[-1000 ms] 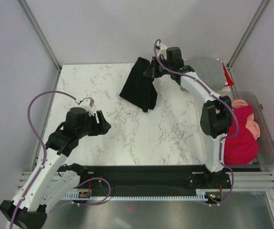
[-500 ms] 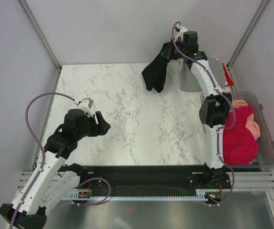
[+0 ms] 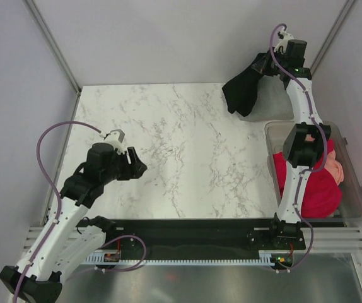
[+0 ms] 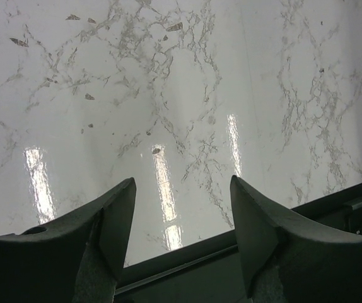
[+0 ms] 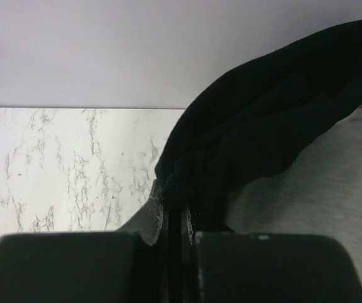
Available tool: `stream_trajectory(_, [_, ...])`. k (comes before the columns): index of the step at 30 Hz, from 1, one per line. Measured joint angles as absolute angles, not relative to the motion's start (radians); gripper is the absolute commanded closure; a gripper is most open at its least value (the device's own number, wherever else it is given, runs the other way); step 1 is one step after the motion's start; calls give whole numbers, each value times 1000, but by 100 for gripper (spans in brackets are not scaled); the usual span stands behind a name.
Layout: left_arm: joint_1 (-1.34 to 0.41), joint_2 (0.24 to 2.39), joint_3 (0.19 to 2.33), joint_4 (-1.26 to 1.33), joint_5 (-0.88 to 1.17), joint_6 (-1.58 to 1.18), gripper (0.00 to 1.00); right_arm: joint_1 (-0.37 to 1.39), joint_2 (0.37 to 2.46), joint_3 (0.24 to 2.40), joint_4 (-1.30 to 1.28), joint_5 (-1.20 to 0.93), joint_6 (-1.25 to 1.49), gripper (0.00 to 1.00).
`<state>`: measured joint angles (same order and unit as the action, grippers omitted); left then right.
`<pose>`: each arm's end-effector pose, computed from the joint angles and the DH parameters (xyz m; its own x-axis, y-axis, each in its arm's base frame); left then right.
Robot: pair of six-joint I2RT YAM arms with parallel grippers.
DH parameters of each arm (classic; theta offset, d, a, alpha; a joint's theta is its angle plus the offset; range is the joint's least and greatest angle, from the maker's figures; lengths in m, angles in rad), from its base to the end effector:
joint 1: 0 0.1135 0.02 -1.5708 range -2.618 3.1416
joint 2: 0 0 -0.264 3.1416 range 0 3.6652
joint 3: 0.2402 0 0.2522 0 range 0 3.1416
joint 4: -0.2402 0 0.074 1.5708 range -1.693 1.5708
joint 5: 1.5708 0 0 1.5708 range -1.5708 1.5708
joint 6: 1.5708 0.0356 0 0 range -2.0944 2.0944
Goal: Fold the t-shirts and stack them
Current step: Neatly place the folded tshirt to the corner
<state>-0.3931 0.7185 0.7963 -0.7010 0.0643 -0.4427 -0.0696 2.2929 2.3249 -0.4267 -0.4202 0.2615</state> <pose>0.1375 -0.0595 0.3022 -0.6715 -0.1843 -0.7177 0.1580 0.9107 -0.3817 0.5354 -0.0228 0.3385 -0.4513 0.2681 -0.8512 -0.2024 0.8982 0.3902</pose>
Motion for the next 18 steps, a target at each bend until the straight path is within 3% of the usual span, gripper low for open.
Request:
stream_trajectory(8, [-393, 741, 795, -701, 82, -443, 32, -210, 2164, 2126, -363, -458, 295, 100])
stream_trajectory(18, [-393, 751, 795, -701, 89, -443, 33, -244, 1972, 1722, -236, -318, 376, 100])
